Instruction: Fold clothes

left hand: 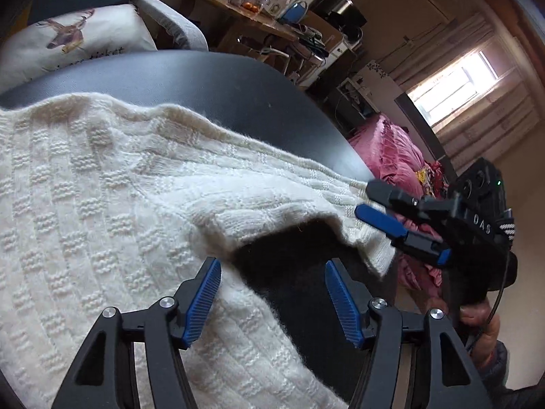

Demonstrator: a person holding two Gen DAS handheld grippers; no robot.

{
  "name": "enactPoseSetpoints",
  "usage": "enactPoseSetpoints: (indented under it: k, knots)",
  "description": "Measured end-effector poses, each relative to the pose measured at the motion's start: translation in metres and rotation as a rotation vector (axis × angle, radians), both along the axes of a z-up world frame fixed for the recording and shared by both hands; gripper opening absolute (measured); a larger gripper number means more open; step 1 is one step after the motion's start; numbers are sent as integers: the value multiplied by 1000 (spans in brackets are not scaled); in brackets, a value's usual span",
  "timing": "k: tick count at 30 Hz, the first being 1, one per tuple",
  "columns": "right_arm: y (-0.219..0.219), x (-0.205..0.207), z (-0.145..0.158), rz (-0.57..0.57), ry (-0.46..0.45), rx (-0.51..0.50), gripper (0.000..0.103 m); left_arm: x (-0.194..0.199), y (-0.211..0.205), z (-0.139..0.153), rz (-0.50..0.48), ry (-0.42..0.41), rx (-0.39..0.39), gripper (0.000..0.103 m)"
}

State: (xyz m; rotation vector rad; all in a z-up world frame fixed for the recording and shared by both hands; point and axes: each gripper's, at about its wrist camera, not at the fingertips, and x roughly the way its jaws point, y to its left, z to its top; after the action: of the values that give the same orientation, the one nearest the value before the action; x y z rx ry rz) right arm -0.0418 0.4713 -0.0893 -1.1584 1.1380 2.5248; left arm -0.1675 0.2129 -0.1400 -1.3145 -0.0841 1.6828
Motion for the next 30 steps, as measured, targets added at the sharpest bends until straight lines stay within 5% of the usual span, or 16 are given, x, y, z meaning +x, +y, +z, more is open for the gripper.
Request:
enactPoseSetpoints:
  k: [10,14,17,20,24,30]
  knots:
    - [10,-47,-30,25,-231,374,50,25,-3,-7,-75,31,14,72]
    - [3,-47,-27,46,-263,409,50,20,-25,3,-13,-14,44,72]
    - [-16,-51,-2,89,-178,440,50,9,-52,19,48,23,74,72]
    - [-55,-71,15,279,-34,378,51,-23,-73,28,135,27,92,72]
    - [-92,-112,-1,423,-33,397,51,-74,-93,30,255,2,99,72]
    - [-133,-168,-30,582,-52,431,51,-118,-91,7,387,12,-49,70]
